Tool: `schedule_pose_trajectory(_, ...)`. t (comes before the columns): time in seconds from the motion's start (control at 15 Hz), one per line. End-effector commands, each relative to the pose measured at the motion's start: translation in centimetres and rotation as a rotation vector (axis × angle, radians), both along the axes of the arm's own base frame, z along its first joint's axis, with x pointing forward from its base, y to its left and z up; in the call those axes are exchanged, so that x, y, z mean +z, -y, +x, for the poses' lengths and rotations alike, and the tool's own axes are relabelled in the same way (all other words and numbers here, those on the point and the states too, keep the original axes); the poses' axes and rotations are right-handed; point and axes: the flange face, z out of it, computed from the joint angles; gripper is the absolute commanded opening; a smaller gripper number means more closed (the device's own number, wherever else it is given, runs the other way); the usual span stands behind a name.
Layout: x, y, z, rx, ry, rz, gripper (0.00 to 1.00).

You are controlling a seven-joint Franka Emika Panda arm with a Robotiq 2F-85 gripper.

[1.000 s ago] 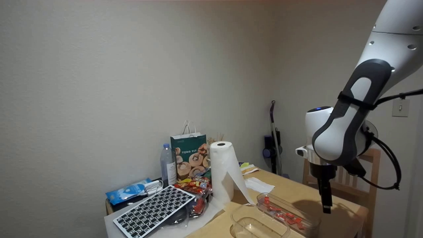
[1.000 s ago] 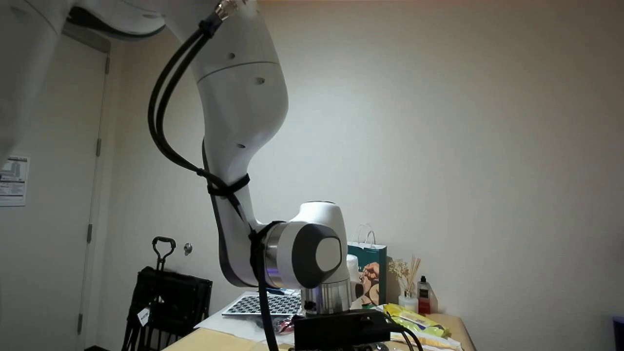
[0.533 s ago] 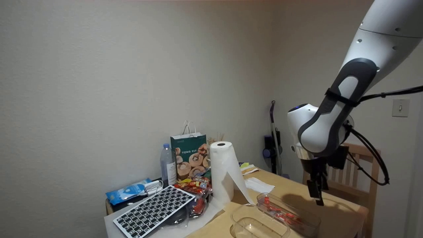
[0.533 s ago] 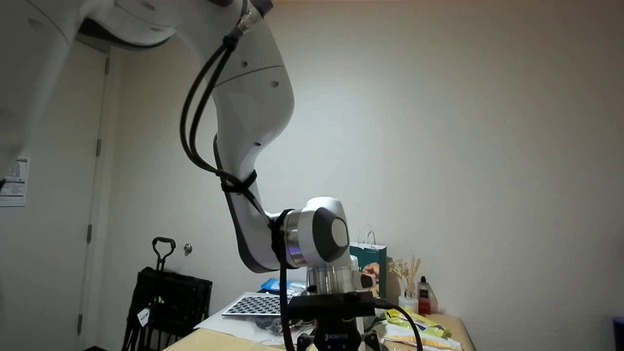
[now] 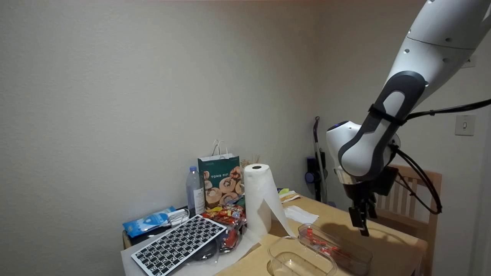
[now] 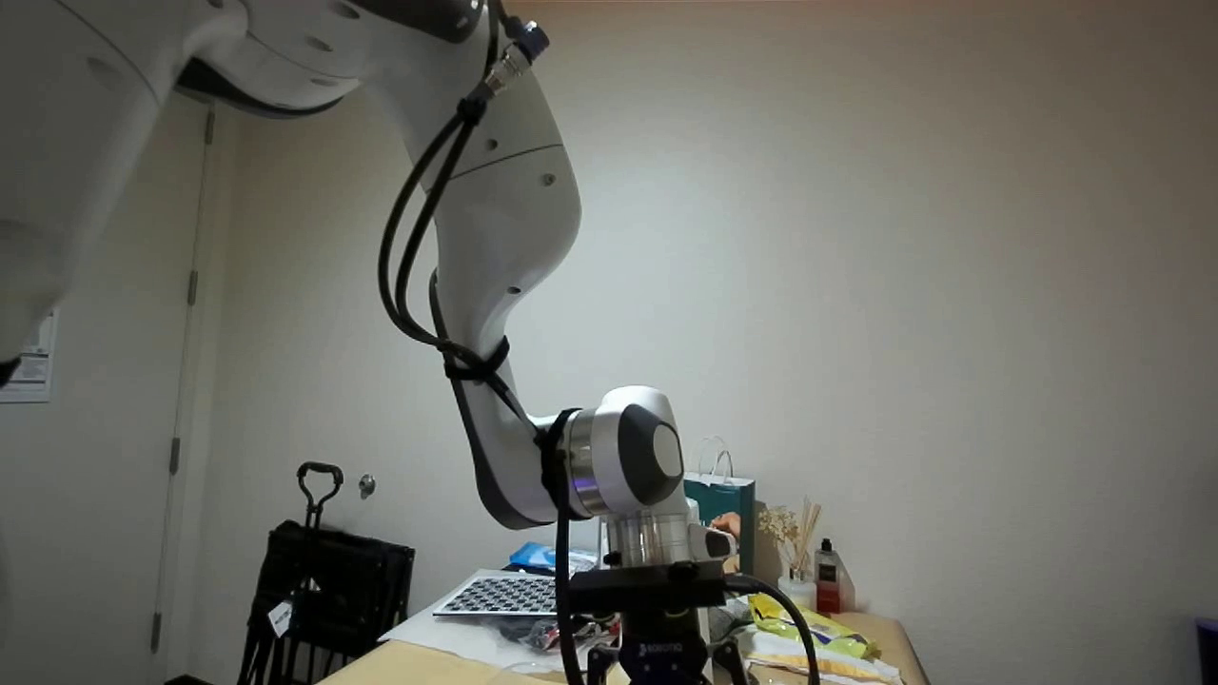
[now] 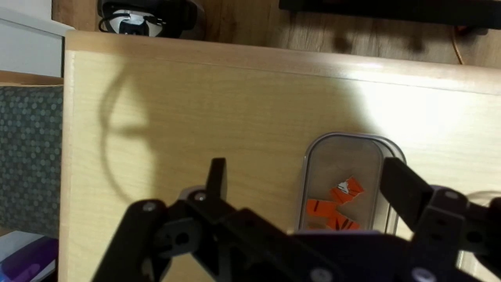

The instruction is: Pour the content from one plastic container to another

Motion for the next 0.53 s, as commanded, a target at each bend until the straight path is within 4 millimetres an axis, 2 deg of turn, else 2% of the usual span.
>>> schedule_pose_trajectory(0.0, -1.7, -0.2, 1.2, 0.054, 0.08, 0.062, 1.0)
schedule_pose_trajectory(0.27, -4.4, -0.3, 4.0, 0.215, 0.258, 0.117, 1.0)
schedule_pose_trajectory(0.4, -5.9, 0.1, 5.9, 0.241, 0.271, 0.087, 1.0)
schedule_pose_trajectory(0.47, -4.4, -0.6, 4.2, 0.202, 0.256, 0.097, 1.0)
